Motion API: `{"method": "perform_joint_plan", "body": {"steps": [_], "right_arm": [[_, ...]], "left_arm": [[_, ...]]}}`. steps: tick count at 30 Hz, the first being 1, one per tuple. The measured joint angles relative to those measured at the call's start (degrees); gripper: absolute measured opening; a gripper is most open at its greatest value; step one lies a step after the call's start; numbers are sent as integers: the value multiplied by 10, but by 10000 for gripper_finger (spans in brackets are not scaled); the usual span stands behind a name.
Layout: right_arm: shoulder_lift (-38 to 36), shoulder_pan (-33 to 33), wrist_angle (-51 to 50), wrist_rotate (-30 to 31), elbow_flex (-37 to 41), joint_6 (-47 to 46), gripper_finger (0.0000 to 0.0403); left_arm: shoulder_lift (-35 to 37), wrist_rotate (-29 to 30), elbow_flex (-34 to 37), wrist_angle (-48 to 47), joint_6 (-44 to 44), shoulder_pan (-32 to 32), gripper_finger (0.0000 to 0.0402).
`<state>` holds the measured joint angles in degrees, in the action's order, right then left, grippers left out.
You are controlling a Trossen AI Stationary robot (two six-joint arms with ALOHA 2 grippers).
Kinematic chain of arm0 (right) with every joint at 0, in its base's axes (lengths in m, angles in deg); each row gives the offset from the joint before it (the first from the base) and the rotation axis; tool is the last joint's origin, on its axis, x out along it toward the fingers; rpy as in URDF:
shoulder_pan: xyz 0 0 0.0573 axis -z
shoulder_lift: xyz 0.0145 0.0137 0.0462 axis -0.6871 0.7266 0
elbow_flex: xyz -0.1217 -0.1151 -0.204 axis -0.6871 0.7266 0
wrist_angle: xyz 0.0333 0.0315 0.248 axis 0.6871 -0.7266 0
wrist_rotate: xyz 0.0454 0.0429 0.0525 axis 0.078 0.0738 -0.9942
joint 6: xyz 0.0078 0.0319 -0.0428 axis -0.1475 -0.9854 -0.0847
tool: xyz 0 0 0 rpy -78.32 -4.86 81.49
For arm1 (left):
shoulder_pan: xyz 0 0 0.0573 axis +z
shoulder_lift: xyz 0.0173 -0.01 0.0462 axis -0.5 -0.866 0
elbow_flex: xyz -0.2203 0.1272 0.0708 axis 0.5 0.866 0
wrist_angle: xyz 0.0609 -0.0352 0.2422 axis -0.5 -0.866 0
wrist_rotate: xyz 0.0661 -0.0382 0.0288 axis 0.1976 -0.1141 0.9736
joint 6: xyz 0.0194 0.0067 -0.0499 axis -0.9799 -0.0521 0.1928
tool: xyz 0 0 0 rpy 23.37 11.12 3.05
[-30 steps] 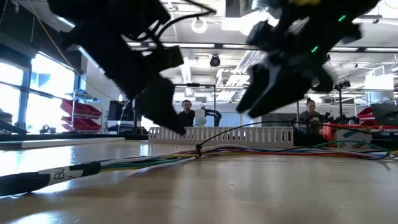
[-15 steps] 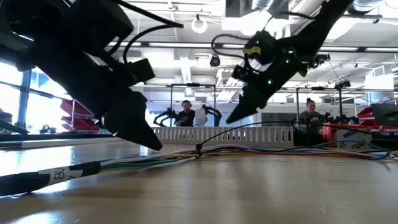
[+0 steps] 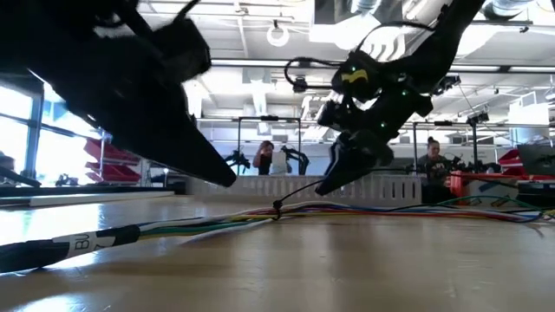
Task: Ziptie cables
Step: Put the ziptied cable wires into the white cable duct
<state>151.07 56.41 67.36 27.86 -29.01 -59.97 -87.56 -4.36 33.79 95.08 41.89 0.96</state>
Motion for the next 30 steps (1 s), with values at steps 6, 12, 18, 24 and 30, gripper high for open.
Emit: {"method": "perform_joint_plan", "body": {"steps": [6, 12, 18, 24, 30], "right_arm": [[1, -75, 2, 9, 0, 50, 17], [1, -105, 7, 56, 0, 55, 26], [-2, -112, 6, 55, 0, 66, 65], [-29, -112, -58, 66, -39, 71, 167], [-107, -127, -200, 86, -81, 44, 243]], "left_arm": [[0, -30, -51, -69, -6, -40, 87], [0, -37, -98, -171, 33, -67, 70], [1, -44, -129, -247, 111, -79, 73], [0, -82, -131, -251, 186, -69, 116], [-8, -68, -131, -238, 283, -69, 166]]}}
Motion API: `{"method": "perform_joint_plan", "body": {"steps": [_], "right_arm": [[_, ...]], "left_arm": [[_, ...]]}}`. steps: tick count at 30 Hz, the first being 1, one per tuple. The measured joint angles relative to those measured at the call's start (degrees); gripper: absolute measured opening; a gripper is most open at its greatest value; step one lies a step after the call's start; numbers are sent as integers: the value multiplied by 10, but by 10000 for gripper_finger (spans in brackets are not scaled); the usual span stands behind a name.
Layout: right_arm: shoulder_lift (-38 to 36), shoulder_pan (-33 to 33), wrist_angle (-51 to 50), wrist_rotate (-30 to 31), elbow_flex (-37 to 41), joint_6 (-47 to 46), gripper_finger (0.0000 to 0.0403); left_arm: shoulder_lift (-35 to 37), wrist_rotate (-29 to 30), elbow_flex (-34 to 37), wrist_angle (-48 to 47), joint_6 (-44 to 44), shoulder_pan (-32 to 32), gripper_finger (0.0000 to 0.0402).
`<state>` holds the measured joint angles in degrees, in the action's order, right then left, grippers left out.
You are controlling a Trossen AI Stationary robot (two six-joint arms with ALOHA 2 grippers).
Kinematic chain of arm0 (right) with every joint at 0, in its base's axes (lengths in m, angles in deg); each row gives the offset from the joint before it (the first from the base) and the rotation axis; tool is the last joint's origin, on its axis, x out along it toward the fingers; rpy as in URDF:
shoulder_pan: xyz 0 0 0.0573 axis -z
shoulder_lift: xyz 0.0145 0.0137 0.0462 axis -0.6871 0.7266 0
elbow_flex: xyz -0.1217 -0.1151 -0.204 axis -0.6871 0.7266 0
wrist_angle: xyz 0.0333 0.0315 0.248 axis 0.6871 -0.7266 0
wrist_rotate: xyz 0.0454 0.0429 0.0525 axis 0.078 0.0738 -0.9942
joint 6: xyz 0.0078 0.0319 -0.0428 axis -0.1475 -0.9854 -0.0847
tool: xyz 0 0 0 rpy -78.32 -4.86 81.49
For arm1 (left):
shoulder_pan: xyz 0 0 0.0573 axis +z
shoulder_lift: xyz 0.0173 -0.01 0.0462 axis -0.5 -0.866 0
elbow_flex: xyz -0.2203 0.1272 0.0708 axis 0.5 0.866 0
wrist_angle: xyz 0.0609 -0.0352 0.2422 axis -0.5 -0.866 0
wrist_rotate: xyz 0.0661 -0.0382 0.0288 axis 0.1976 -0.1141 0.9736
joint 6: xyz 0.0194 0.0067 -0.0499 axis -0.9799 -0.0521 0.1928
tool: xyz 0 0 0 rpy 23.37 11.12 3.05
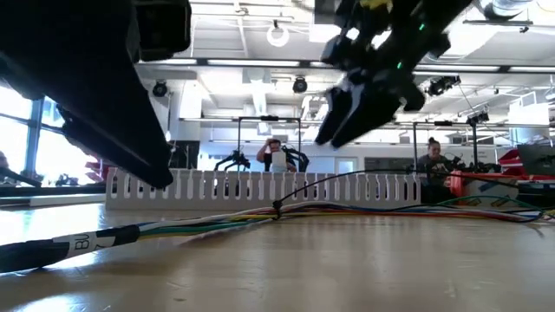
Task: Ziptie cables
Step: Put the ziptied cable wires into the white cable duct
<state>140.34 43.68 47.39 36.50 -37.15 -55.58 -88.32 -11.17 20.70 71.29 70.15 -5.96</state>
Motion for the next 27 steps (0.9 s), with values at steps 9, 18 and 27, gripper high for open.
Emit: {"method": "perform_joint_plan", "body": {"steps": [9, 18, 27], "right_arm": [[-157, -126, 18, 142, 89, -62, 239], [-163, -204, 198, 100, 240, -191, 232], [-82, -204, 267, 214, 301, -316, 232]], "left_arm": [[-86, 53, -3, 102, 26, 3, 191], [-102, -3, -5, 84, 34, 16, 137], [-96, -31, -8, 32, -1, 16, 14]]}}
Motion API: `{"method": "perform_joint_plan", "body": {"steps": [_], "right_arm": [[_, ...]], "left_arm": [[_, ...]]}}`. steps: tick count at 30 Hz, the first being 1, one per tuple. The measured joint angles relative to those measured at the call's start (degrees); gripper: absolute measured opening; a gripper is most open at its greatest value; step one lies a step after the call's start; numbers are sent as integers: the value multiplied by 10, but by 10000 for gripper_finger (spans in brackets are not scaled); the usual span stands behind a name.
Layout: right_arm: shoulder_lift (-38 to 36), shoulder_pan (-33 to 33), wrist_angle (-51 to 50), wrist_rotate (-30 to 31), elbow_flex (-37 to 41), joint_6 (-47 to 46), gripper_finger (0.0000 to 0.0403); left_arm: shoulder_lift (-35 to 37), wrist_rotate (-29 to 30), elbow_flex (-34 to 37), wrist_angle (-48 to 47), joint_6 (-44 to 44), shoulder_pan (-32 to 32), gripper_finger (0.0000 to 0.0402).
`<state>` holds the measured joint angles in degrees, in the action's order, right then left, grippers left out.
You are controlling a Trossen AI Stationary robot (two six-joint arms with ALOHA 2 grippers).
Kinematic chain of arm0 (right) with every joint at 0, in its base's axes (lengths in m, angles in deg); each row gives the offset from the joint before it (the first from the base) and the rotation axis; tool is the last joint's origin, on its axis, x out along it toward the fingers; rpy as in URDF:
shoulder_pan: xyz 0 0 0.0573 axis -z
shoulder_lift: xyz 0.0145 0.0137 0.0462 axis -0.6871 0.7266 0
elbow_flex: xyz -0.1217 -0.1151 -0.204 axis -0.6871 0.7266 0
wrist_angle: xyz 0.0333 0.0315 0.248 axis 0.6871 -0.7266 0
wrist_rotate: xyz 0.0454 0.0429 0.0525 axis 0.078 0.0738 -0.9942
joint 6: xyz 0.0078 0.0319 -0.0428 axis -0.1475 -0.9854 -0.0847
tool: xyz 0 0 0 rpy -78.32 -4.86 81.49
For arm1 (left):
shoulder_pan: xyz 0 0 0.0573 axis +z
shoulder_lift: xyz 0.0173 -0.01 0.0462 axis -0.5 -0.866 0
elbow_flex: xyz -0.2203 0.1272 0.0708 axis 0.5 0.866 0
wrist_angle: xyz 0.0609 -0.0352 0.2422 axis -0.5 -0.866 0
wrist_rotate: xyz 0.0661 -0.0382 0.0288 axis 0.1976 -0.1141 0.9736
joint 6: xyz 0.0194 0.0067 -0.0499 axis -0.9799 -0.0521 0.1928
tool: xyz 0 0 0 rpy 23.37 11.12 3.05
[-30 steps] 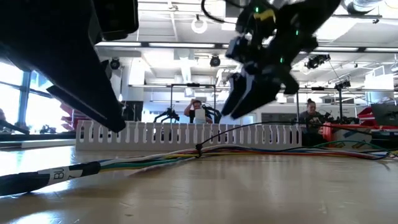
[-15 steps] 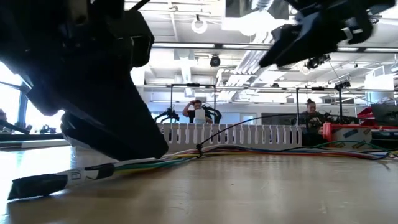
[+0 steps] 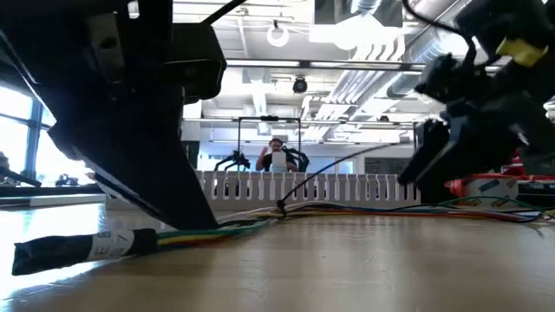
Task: Ziptie cables
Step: Put the ziptied cable wires into the white cable duct
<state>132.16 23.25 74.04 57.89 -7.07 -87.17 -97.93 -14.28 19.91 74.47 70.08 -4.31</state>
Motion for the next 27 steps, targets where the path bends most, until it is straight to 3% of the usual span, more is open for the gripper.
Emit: {"method": "perform_joint_plan", "body": {"steps": [3, 11, 16, 20, 27], "right_arm": [[33, 2, 1, 5, 0, -4, 232], [93, 1, 9, -1, -4, -74, 231], [95, -9, 5, -19, -4, -92, 218], [95, -26, -1, -28, -4, -100, 172], [96, -50, -3, -34, -4, -106, 58]], "left_arm": [[14, -10, -16, -46, -25, 0, 7], [29, -29, -105, -299, -100, -11, 2], [29, -23, -118, -361, -110, -15, 2], [30, -11, -119, -383, -110, -22, 3], [30, 23, -118, -398, -110, -35, 3]]}}
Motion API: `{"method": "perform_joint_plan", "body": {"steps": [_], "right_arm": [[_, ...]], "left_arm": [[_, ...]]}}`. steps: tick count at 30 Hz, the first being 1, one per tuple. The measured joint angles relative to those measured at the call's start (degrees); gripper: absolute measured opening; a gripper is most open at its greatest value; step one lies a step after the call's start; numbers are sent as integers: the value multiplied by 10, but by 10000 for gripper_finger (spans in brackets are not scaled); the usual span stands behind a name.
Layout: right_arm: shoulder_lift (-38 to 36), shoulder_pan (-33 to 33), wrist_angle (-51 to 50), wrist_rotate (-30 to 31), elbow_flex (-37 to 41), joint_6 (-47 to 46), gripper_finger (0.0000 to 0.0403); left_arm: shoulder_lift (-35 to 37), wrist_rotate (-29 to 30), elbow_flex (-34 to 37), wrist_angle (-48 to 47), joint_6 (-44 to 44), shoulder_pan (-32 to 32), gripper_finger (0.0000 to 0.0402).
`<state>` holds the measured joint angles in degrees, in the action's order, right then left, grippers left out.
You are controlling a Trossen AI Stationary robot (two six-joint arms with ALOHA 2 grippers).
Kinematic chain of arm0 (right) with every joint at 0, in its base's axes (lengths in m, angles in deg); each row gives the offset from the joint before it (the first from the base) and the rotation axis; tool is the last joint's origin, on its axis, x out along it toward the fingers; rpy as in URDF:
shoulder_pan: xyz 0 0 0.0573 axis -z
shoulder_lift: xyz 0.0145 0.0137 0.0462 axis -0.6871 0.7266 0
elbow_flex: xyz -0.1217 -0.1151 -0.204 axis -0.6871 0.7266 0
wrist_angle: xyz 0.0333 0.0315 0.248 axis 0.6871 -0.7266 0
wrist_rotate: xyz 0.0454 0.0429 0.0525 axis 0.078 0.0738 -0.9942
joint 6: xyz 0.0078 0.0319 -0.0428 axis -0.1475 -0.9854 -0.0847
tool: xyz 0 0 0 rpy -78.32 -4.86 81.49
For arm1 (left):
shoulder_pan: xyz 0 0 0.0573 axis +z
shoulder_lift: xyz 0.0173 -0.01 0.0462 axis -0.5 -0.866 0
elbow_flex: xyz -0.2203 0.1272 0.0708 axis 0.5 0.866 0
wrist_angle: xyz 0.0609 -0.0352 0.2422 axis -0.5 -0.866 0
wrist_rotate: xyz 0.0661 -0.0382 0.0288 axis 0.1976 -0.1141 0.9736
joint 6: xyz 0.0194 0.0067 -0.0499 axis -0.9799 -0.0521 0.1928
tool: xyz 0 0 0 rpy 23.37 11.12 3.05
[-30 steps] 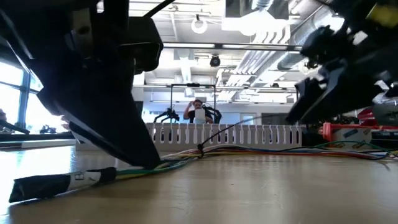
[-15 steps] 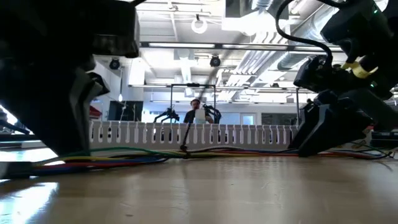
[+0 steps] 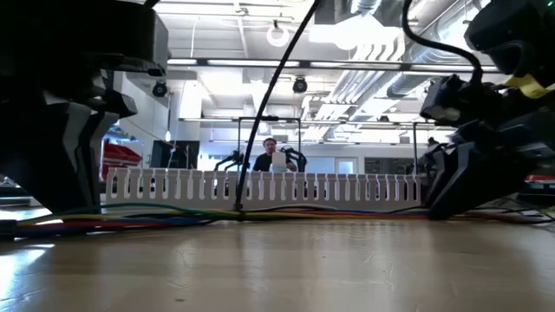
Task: Ziptie cables
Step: Put the ziptied cable wires into the white cable duct
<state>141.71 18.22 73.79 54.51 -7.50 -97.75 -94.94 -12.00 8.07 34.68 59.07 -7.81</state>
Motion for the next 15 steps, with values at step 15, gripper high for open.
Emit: {"method": "perform_joint_plan", "body": {"steps": [15], "right_arm": [[2, -28, -18, 30, -12, 27, 4]], "left_arm": [[25, 38, 25, 80, 66, -25, 146]]}}
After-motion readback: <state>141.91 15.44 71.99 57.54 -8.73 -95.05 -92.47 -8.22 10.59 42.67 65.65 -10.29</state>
